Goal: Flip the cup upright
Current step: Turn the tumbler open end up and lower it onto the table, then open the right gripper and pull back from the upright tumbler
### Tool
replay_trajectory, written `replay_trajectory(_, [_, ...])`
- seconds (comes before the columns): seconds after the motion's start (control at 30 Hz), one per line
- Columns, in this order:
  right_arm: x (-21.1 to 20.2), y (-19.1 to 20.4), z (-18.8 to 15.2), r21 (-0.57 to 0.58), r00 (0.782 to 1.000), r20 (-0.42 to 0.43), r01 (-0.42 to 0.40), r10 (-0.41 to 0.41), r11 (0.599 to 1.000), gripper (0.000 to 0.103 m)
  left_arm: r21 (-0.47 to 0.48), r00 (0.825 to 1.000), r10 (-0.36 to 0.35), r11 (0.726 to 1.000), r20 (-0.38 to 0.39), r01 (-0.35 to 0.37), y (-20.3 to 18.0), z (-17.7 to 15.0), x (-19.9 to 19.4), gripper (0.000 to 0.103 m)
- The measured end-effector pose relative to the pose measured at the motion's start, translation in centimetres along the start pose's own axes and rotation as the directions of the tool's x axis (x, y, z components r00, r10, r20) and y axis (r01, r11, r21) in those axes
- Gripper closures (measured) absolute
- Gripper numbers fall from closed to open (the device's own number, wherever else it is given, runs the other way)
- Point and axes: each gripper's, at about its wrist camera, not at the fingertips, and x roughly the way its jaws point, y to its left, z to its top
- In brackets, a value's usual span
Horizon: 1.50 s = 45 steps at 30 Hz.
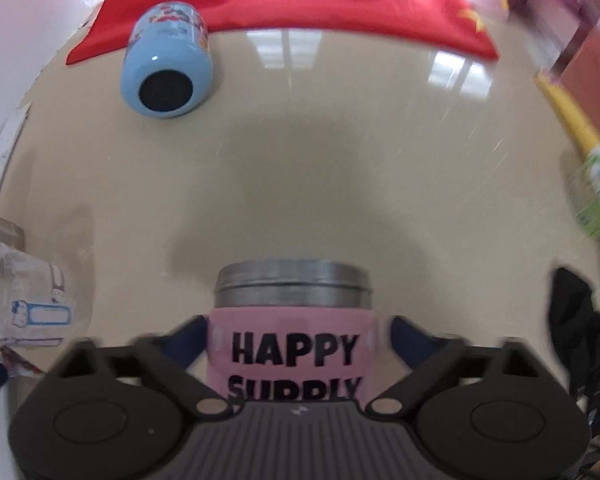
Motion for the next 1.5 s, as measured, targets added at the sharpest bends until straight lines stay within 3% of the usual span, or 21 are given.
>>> replay_trajectory(0.23, [-2.9,-0.4,-3.6,-0.054,0.985,0.162,-0.056,0.064,0.997,0.02,-0.022,1.0,0.01,1.0,0.005,-0.01,0.6,0.0,-0.3,0.0])
replay_trajectory(0.33, [-4.6,-0.6,-6.0,-0.085,0.955,0.276,-0.087,0.107,0.993,0.02,-0.03,1.0,0.012,0.999,0.01,-0.011,0.8,0.0,-0.6,0.0])
replay_trajectory(0.43, [-5.9,-0.5,-8.4,-0.121,0.908,0.393,-0.107,0.147,0.987,0.02,-0.031,1.0,0.018,0.999,0.014,-0.018,0.8,0.0,-0.9,0.0])
replay_trajectory(0.53, [-6.6,-0.6,-10.1,-0.116,0.849,0.5,-0.127,0.168,0.985,0.02,-0.031,0.999,0.027,0.999,0.02,-0.026,1.0,0.1,-1.2,0.0])
replay_trajectory(0.6, [-7.2,-1.0,-11.1,-0.116,0.799,0.577,-0.121,0.166,0.986,0.02,-0.032,0.999,0.029,0.999,0.025,-0.029,0.9,0.1,-1.4,0.0])
replay_trajectory(0.73, [-8.4,-2.0,-12.7,-0.101,0.67,0.735,-0.046,0.106,0.994,0.02,-0.035,0.999,0.037,0.999,0.037,-0.036,0.8,0.0,-1.7,0.0])
replay_trajectory(0.83, [-8.5,-2.9,-13.7,-0.075,0.585,0.81,0.028,0.045,0.997,0.02,-0.048,0.998,0.034,0.998,0.047,-0.031,0.6,-0.1,-1.9,0.0])
replay_trajectory(0.97, [-7.5,-4.4,-14.4,-0.048,0.509,0.861,0.102,-0.01,0.994,0.02,-0.055,0.998,0.033,0.998,0.057,-0.03,0.2,-0.3,-1.7,0.0])
replay_trajectory(1.07, [-6.2,-6.1,-14.2,-0.024,0.494,0.869,0.102,-0.03,0.994,0.02,-0.072,0.997,0.035,0.997,0.062,-0.031,0.1,-0.4,-1.5,0.0])
replay_trajectory(1.3, [-3.0,-9.0,-14.0,-0.013,0.522,0.852,0.069,-0.025,0.998,0.02,-0.078,0.997,0.041,0.996,0.069,-0.036,-0.7,-0.1,-0.8,0.0])
replay_trajectory(1.33, [-2.4,-9.1,-14.2,-0.02,0.516,0.856,0.071,-0.019,0.997,0.02,-0.08,0.997,0.036,0.996,0.071,-0.03,-1.0,-0.2,-0.6,0.0])
replay_trajectory(1.4, [-1.8,-8.7,-15.1,-0.051,0.476,0.88,0.103,-0.004,0.993,0.02,-0.073,0.997,0.028,0.997,0.073,-0.022,-1.4,-0.3,-0.5,0.0])
replay_trajectory(1.5, [-1.4,-8.6,-15.9,-0.063,0.443,0.897,0.115,0.006,0.991,0.02,-0.063,0.996,0.019,0.998,0.088,-0.014,-2.1,-0.5,-0.5,0.0])
